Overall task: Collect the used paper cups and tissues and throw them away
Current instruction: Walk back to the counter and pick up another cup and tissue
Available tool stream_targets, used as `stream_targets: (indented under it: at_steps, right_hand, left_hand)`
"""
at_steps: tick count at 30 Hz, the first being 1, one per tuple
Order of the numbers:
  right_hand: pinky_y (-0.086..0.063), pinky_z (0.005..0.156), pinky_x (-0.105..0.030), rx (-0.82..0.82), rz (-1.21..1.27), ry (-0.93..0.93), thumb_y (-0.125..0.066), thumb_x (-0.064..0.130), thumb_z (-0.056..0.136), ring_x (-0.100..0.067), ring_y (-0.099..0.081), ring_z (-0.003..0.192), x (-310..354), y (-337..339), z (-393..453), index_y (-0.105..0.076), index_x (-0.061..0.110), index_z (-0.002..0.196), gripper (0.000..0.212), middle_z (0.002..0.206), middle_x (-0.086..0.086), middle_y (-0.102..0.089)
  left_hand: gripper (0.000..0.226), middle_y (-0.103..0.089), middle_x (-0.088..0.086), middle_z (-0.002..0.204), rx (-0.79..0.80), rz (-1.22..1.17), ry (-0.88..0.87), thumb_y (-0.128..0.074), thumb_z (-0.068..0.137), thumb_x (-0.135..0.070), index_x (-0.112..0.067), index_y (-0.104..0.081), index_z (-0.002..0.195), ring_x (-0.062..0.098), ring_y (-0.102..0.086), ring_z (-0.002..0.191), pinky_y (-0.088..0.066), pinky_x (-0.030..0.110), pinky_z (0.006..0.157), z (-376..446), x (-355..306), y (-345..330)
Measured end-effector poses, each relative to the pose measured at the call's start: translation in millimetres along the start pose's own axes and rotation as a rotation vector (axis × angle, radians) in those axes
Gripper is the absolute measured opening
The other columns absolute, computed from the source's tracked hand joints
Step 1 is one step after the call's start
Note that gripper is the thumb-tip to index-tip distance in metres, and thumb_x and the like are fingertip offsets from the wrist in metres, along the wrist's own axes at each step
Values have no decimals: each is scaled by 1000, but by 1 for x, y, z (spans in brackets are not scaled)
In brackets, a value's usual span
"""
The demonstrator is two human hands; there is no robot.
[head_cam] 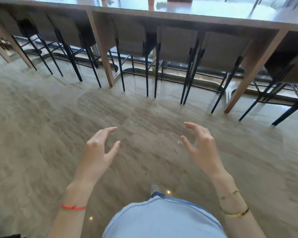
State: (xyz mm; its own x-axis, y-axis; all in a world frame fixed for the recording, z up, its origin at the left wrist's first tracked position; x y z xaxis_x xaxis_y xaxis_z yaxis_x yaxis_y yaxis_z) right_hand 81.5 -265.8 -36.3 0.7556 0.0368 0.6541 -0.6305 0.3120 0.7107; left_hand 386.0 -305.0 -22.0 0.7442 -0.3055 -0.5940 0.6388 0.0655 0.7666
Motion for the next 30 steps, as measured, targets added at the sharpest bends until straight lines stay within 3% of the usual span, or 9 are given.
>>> stream_targets:
  at_steps: [8, 13, 16, 19, 25, 30]
  right_hand:
    - [-30, 100, -15, 68, -3, 41, -63, 29, 90, -6, -45, 124, -25, -23, 169, -53, 22, 130, 42, 123, 10, -58]
    - [-23, 94, 0, 79, -11, 15, -65, 29, 90, -3, -44, 122, -52, -51, 250, -53, 23, 129, 42, 120, 17, -54]
    - [-25, 97, -6, 81, -23, 8, -65, 29, 90, -5, -45, 123, -66, -73, 304, -53, 23, 129, 41, 120, 14, -56]
    - [-29, 100, -15, 78, -27, 10, -65, 29, 89, -6, -46, 123, -72, -95, 367, -53, 23, 129, 42, 120, 14, -56]
    - [-25, 99, -10, 38, -24, 20, -62, 33, 90, -2, -43, 123, -69, -125, 517, -51, 24, 131, 43, 124, 12, -56]
    - [-29, 102, -17, -2, -8, 5, -63, 30, 90, -3, -44, 124, -74, -149, 616, -51, 26, 131, 43, 124, 14, -56]
  left_hand:
    - [40, -64, -5, 116, -44, 0, 58, -71, 86, -19, -19, -61, 125, 10, -58, 109, -34, 8, 92, 153, 13, -24]
    - [40, -64, -4, 118, -16, -16, 70, -70, 86, -17, -17, -61, 125, 10, -57, 109, -30, 3, 94, 235, 36, -50]
    - [40, -63, -5, 119, 4, -24, 66, -69, 87, -19, -18, -61, 126, 10, -57, 112, -34, 9, 96, 294, 56, -65]
    - [40, -62, -7, 120, 5, -23, 60, -68, 87, -21, -20, -60, 126, 8, -56, 113, -31, 4, 95, 361, 76, -73]
    - [41, -63, -6, 120, -5, -11, 21, -69, 87, -22, -19, -60, 127, 5, -56, 112, -28, -1, 95, 519, 102, -73]
    - [42, -62, -6, 122, 12, 6, -9, -69, 88, -21, -17, -59, 129, 8, -56, 113, -28, 1, 96, 628, 120, -77]
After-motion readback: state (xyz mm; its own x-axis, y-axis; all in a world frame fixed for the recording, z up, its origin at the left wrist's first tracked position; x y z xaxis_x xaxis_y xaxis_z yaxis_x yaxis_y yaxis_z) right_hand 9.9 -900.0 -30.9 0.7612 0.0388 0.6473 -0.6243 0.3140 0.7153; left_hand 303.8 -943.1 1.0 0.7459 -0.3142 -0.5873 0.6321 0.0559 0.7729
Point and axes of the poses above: each hand's wrist, its own z-axis towards the middle knuckle, its own y-axis out of the back of the hand, x = y × z, the point moved 5 cm from there along z, towards the middle knuckle
